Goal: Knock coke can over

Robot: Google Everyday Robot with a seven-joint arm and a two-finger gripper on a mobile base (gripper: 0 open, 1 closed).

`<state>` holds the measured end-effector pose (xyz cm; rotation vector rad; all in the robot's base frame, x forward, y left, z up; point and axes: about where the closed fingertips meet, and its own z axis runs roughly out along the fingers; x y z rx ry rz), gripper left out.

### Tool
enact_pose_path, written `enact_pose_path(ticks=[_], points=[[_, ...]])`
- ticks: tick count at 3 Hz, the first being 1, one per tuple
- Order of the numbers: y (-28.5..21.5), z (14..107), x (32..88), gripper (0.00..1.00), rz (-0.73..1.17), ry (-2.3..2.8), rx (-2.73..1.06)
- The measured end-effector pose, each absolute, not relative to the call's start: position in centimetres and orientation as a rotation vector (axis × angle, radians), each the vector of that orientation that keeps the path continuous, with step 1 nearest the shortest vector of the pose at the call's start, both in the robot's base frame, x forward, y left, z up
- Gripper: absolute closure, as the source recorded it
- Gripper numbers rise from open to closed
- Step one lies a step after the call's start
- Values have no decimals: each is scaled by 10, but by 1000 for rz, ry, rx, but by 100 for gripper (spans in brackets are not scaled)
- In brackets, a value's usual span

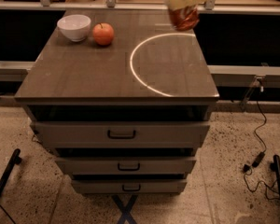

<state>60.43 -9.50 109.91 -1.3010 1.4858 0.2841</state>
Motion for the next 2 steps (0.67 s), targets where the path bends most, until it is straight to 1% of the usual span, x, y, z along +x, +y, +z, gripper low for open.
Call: enact_pose_path(ticks=[1,2], points=[[-105,1087,618,100,191,1706,-1379],[-118,1028,647,100,101,1982,-1453]])
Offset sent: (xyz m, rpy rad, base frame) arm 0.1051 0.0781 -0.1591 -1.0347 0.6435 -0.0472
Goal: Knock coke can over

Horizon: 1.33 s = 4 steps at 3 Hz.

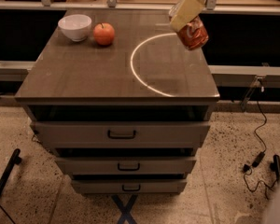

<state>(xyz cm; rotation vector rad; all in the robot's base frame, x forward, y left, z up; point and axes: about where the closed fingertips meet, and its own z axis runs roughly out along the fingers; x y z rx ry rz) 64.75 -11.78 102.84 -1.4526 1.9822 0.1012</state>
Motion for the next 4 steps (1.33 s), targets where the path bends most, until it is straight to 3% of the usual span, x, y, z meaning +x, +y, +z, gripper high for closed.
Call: enact_pose_path(ticks=[1,2,4], points=[[-96,981,664,100,-47,2165,-1654],[-4,956,679,100,-193,2140,-1948],[65,922,697,100,-260,2099,-2114]])
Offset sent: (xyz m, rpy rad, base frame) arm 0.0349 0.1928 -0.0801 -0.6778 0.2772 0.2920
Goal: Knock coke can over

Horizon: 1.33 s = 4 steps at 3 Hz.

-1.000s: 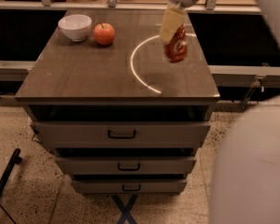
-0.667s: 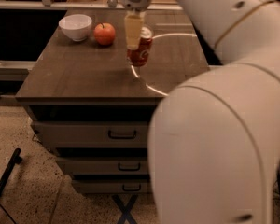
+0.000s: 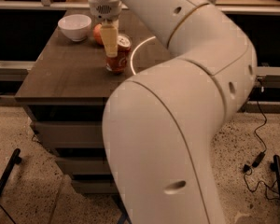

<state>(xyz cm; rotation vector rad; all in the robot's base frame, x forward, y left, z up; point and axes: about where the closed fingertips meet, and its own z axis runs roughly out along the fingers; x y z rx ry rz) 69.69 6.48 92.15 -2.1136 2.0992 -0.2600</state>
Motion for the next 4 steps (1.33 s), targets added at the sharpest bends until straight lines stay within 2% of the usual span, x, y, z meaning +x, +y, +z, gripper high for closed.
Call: enact_pose_path(ticks=[2,3,4], points=[[67,910,704,100,-205,2116,-2104],[53,904,705,100,-87,2134,-2037],[54,903,706,100,-65,2134,-2020]])
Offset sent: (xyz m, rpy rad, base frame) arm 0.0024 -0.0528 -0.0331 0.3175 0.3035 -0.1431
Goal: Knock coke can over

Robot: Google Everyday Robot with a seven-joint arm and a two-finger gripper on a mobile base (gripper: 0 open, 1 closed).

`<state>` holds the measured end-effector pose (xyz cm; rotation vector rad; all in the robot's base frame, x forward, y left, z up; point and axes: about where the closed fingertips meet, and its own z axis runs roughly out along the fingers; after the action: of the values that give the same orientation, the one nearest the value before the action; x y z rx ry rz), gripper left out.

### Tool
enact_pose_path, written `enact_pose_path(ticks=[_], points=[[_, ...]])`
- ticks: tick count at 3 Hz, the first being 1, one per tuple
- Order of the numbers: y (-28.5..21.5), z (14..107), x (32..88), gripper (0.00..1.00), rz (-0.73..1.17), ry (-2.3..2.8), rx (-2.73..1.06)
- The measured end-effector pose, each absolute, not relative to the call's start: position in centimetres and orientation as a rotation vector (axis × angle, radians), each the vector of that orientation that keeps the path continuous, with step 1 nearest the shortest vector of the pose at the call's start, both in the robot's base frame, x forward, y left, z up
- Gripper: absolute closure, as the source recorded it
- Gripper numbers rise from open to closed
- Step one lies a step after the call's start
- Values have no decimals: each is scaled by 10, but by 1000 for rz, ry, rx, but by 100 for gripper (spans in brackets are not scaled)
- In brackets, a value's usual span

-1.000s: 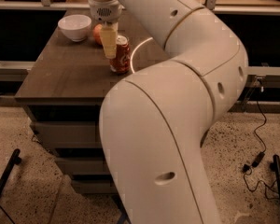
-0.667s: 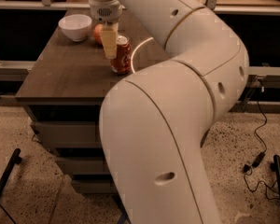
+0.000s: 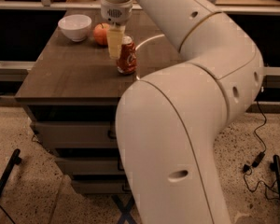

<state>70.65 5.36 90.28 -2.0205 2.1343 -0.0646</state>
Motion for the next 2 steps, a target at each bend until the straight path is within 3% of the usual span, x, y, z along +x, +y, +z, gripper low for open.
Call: enact_pose_path(ticks=[2], points=[[58,901,711,100,41,2097,-1963]])
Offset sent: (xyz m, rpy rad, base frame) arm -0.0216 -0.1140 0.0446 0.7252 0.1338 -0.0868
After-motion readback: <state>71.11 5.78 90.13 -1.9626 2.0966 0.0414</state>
